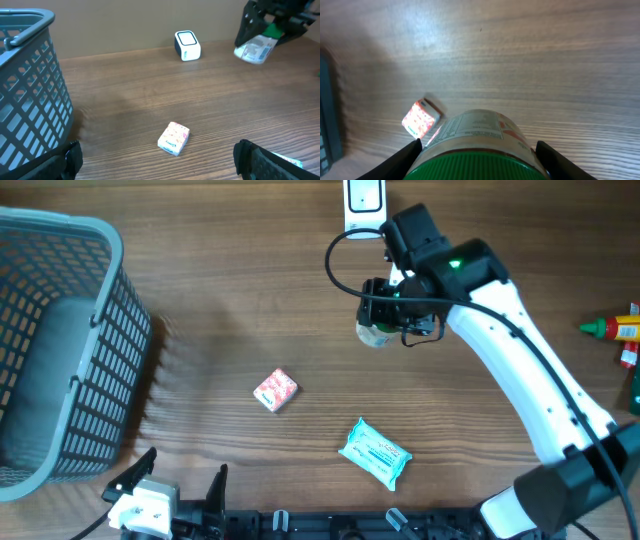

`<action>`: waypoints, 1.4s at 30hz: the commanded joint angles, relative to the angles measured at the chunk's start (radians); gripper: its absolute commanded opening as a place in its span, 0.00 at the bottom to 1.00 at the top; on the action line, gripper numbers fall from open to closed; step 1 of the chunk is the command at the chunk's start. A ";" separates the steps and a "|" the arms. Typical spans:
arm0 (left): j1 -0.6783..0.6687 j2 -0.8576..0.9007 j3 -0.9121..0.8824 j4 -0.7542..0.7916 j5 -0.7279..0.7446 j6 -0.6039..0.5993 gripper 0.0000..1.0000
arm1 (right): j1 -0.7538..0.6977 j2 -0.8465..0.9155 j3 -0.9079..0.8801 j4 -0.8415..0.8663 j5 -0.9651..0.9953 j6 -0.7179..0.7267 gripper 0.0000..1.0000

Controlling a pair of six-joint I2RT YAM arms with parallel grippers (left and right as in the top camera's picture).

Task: Scan the item barcode
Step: 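Lift the jar and carry it to the white scanner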

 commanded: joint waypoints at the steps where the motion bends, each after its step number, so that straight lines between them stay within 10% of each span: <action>1: -0.005 -0.007 0.000 0.003 -0.002 -0.006 1.00 | -0.002 -0.115 0.019 0.010 0.061 0.026 0.44; 23: -0.005 -0.007 0.000 0.003 -0.002 -0.006 1.00 | -0.002 -0.201 -0.307 0.505 0.335 0.089 0.40; 42: -0.005 -0.007 0.000 0.003 -0.002 -0.006 1.00 | -0.003 0.078 -0.307 1.092 0.459 -0.297 0.34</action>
